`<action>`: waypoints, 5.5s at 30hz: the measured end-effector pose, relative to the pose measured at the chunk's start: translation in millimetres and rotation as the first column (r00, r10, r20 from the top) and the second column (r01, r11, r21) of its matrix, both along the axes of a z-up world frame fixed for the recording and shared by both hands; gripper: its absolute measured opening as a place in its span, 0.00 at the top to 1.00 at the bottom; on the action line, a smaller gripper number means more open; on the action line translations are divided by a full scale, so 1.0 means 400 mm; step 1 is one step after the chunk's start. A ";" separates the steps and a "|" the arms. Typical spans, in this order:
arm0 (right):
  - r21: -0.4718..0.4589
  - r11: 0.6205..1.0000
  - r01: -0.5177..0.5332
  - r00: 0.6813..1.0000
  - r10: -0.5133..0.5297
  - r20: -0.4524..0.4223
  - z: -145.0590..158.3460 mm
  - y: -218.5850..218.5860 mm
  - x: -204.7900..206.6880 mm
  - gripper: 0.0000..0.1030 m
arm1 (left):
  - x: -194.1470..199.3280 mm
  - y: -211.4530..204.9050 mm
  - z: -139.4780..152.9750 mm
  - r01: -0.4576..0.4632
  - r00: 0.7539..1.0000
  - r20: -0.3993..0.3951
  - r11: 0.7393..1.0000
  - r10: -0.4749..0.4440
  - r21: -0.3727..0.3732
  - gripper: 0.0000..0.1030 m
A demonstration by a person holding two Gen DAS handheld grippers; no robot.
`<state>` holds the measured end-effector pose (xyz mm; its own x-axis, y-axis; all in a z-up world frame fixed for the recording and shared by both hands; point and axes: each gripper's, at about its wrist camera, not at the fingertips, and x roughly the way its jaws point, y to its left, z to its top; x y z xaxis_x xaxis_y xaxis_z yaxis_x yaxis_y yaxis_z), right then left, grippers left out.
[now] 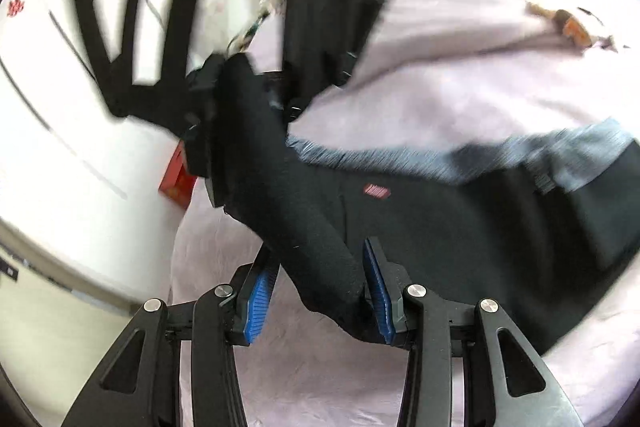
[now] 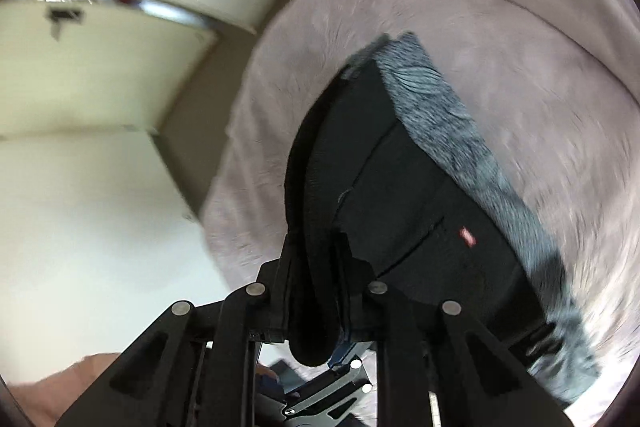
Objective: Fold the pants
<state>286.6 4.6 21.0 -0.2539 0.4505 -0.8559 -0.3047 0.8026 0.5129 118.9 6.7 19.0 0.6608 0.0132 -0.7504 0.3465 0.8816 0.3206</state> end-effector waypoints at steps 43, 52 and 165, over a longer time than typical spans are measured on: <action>0.177 0.587 0.790 0.579 -0.809 0.100 -0.191 -1.159 -0.644 0.63 | -0.146 -0.419 -0.017 0.143 0.934 -0.320 0.987 -0.157 -0.069 0.31; 0.009 0.654 0.756 0.645 -0.747 0.162 -0.188 -1.128 -0.611 0.63 | -0.058 -0.302 -0.119 -0.062 0.891 -0.455 0.992 0.004 -0.112 0.31; 0.219 0.677 0.703 0.695 -0.719 -0.007 -0.315 -1.268 -0.602 0.21 | 0.259 -0.309 -0.277 -0.085 0.752 -0.632 0.922 -0.189 -0.377 0.00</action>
